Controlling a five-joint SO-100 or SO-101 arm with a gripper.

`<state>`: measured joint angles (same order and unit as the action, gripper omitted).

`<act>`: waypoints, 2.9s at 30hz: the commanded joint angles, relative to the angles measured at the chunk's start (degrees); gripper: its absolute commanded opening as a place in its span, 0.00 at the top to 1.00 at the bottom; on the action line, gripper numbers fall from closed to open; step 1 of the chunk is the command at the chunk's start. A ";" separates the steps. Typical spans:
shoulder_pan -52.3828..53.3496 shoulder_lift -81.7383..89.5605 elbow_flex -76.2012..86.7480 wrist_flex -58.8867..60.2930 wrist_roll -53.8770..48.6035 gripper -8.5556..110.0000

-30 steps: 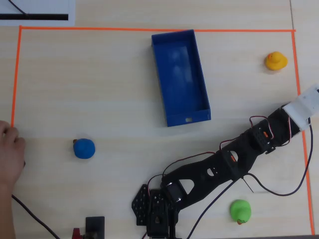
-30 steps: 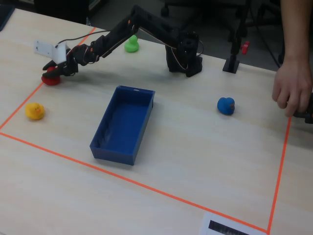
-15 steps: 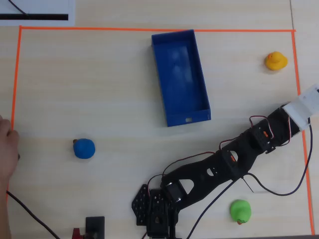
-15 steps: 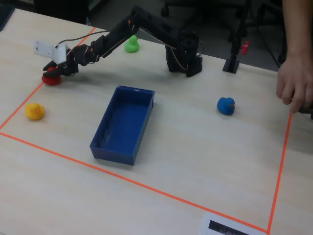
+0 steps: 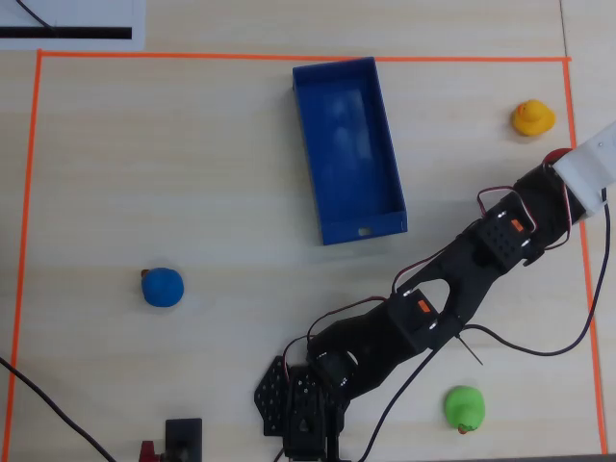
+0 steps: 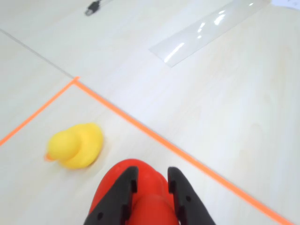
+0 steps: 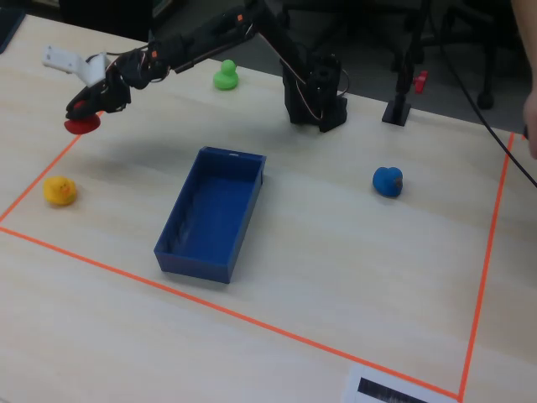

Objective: Grasp red duck and put it into box.

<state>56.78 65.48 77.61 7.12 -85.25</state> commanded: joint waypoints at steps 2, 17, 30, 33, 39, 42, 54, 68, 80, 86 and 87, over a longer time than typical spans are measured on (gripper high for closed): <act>-3.08 14.68 4.31 7.56 0.53 0.93; -26.28 44.74 23.73 34.10 3.87 0.93; -39.90 45.97 26.98 40.43 5.27 0.93; -40.08 42.28 25.66 38.76 5.27 0.93; -40.52 33.31 21.36 35.95 5.62 0.93; -40.87 29.00 18.72 34.45 5.98 0.93; -40.87 20.04 16.08 29.79 4.48 0.85; -39.90 22.06 13.45 30.67 6.59 0.74; -46.49 58.54 31.03 45.44 3.87 0.93; -51.24 83.41 55.90 61.96 -9.58 0.93; -52.12 86.22 59.68 63.19 -9.84 0.93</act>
<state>6.68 136.85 124.10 67.41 -91.23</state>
